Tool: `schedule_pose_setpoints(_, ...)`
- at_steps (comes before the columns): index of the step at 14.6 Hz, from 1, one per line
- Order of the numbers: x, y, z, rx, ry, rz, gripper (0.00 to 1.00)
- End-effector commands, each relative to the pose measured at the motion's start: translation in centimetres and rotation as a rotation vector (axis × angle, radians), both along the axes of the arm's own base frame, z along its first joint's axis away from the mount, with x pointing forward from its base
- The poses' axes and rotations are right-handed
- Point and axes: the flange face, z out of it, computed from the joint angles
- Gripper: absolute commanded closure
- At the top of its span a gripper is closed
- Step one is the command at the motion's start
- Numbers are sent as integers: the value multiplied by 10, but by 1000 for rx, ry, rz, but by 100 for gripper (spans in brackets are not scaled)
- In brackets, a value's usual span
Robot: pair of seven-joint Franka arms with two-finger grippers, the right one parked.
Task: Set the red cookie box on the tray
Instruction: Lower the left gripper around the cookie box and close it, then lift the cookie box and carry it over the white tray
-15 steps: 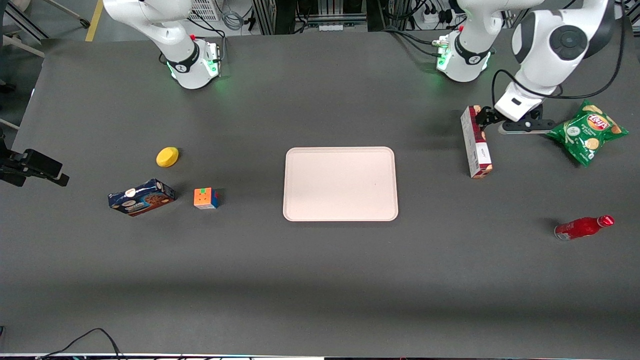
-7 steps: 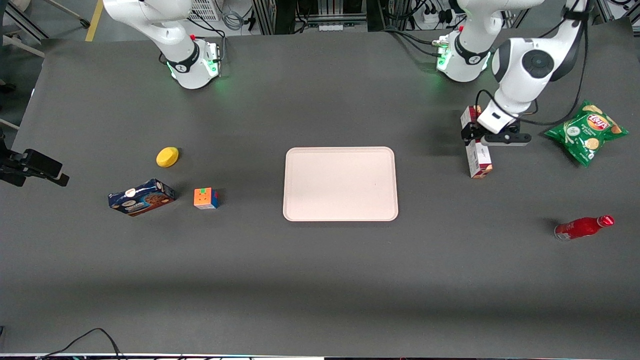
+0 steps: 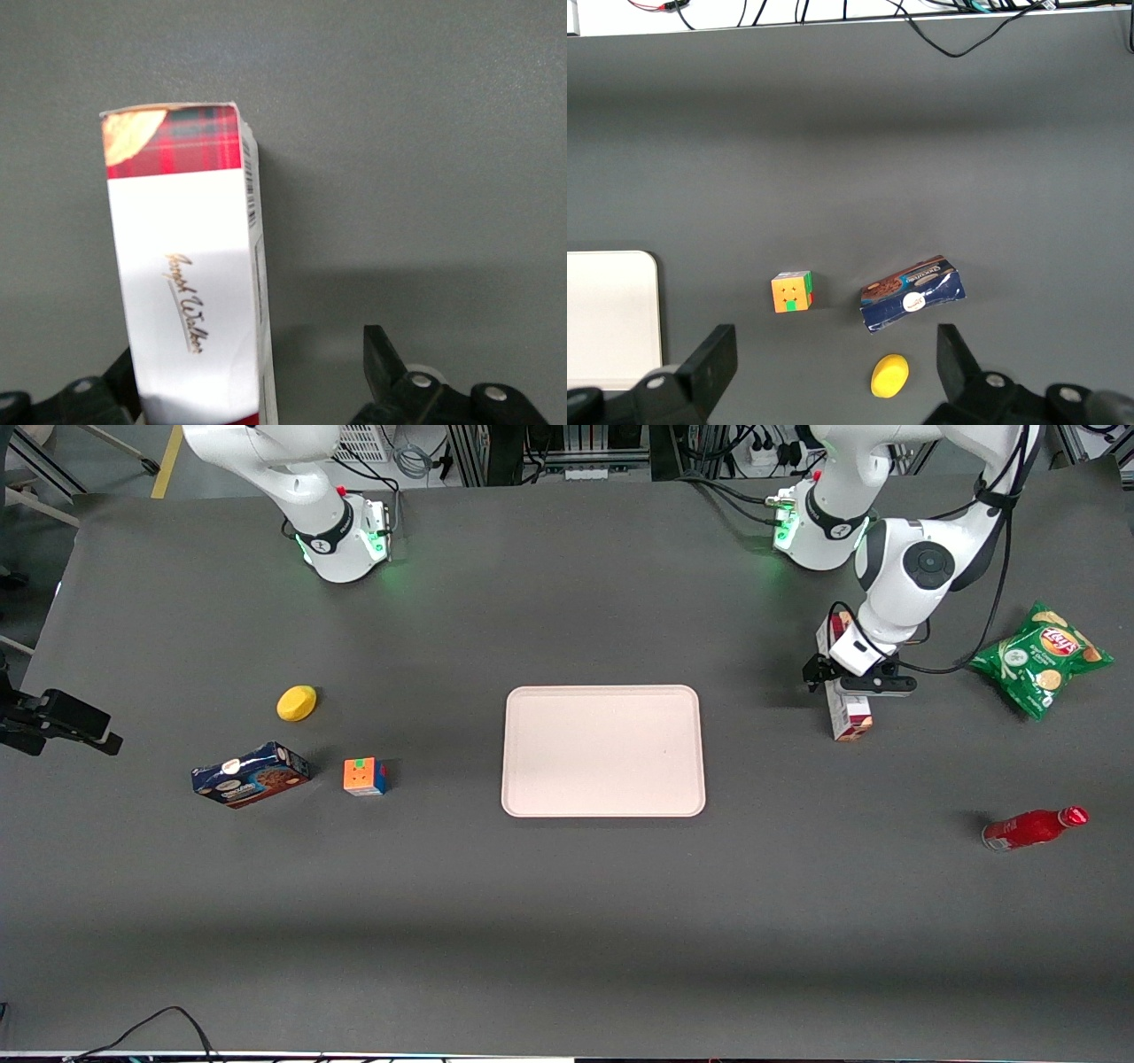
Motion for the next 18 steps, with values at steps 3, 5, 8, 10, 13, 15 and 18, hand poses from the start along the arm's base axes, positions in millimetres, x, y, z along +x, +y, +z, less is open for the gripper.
schedule_pose_setpoints(3,-28,20,3,10,36,-15,0)
schedule_pose_setpoints(5,-27,30,3,9,37,-15,2)
schedule_pose_setpoints(8,-27,29,5,8,42,13,23)
schedule_pose_setpoints(10,-28,27,5,7,57,53,31)
schedule_pose_setpoints(13,-28,22,11,9,78,92,48)
schedule_pose_setpoints(15,-25,22,15,11,86,95,71)
schedule_pose_setpoints(18,-21,17,21,17,108,101,100)
